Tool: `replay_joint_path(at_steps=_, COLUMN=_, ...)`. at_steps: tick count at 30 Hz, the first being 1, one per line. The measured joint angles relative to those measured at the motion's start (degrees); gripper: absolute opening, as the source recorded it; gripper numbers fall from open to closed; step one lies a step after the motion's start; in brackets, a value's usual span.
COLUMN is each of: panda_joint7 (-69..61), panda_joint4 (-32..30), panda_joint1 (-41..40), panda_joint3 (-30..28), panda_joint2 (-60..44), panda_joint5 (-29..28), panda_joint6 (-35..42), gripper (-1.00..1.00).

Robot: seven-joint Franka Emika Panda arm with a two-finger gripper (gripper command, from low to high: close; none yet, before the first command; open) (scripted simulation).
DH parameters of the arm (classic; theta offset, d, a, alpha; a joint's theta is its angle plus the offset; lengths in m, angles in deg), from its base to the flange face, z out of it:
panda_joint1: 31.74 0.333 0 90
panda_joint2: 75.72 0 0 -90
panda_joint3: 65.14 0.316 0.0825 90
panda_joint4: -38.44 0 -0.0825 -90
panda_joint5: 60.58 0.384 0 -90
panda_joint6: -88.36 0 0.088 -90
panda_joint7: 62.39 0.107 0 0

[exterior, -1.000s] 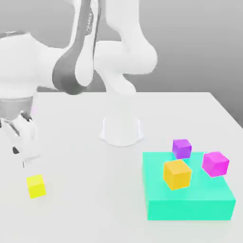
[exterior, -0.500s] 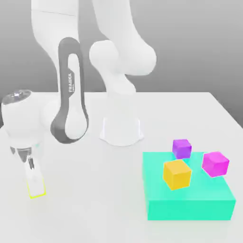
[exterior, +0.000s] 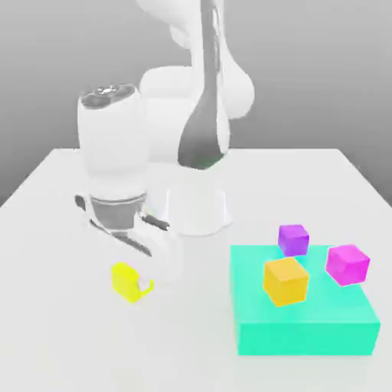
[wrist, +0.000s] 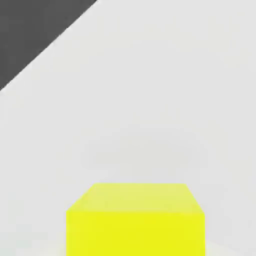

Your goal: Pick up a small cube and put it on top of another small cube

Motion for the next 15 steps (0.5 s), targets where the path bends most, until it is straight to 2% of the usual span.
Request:
replay_joint_path(at_steps=6, panda_joint7=0.92, panda_joint4=-0.46, panda_joint1=11.63, panda_joint3=10.79, panda_joint2=9.31, panda_joint5=0.85, panda_joint6=8.89, gripper=-1.00)
replay_joint_path(at_steps=8, panda_joint7=1.54, panda_joint4=-1.00, panda_joint1=13.31, panda_joint3=12.98, panda_joint2=8.53, panda_joint5=0.39, panda_joint6=7.66, gripper=-1.00)
replay_joint_path(at_steps=11, panda_joint7=2.70, panda_joint4=-2.28, panda_joint1=13.31, panda_joint3=14.15, panda_joint2=3.53, panda_joint5=-1.00, panda_joint6=1.49, gripper=-1.00)
replay_joint_path(at_steps=12, panda_joint7=3.04, panda_joint4=-2.67, panda_joint1=13.26, panda_joint3=14.32, panda_joint2=1.87, panda_joint5=-1.42, panda_joint6=-0.56, gripper=1.00)
replay_joint_path(at_steps=15, panda_joint7=3.03, panda_joint4=-2.67, panda_joint1=13.26, panda_joint3=14.32, panda_joint2=1.87, panda_joint5=-1.41, panda_joint6=-0.56, gripper=1.00)
